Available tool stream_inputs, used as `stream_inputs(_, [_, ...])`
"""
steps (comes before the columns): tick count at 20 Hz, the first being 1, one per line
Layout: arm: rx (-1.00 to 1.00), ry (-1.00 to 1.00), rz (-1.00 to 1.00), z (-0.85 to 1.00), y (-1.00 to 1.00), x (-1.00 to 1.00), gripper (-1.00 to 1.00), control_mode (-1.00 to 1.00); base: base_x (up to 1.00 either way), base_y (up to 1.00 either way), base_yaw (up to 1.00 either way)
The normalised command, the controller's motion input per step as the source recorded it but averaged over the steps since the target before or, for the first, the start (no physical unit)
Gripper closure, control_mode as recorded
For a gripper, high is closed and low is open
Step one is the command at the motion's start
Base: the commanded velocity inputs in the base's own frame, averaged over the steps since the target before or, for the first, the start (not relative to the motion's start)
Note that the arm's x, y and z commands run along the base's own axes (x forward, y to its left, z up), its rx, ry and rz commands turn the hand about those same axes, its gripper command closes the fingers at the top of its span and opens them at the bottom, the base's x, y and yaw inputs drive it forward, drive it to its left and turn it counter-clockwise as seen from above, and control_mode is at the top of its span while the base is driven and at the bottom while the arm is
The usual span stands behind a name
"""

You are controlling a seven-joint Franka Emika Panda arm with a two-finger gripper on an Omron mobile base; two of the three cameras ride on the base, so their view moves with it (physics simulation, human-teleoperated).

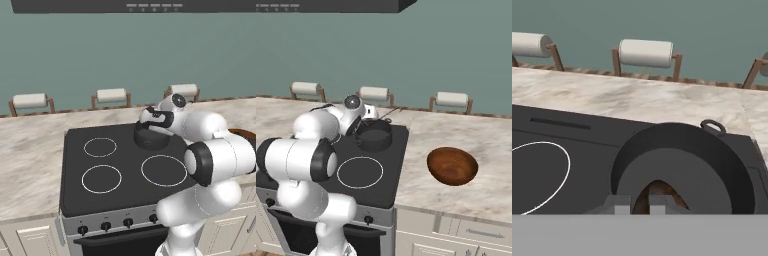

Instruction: Open the cabinet and move the ladle to the pot. Then close the cabinet.

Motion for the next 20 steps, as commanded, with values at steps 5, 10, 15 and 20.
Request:
stream_inputs(5, [0.02, 0.07, 0.0, -0.26, -0.02, 0.06, 1.0, -1.0, 0.0, 0.0, 0.0])
stream_inputs(10, [0.01, 0.07, 0.0, -0.24, 0.0, 0.1, 1.0, -1.0, 0.0, 0.0, 0.0])
stream_inputs(15, [0.02, 0.06, 0.0, -0.25, -0.05, 0.14, 1.0, -1.0, 0.0, 0.0, 0.0])
stream_inputs(20, [0.02, 0.05, 0.0, -0.27, -0.04, 0.22, 1.0, -1.0, 0.0, 0.0, 0.0])
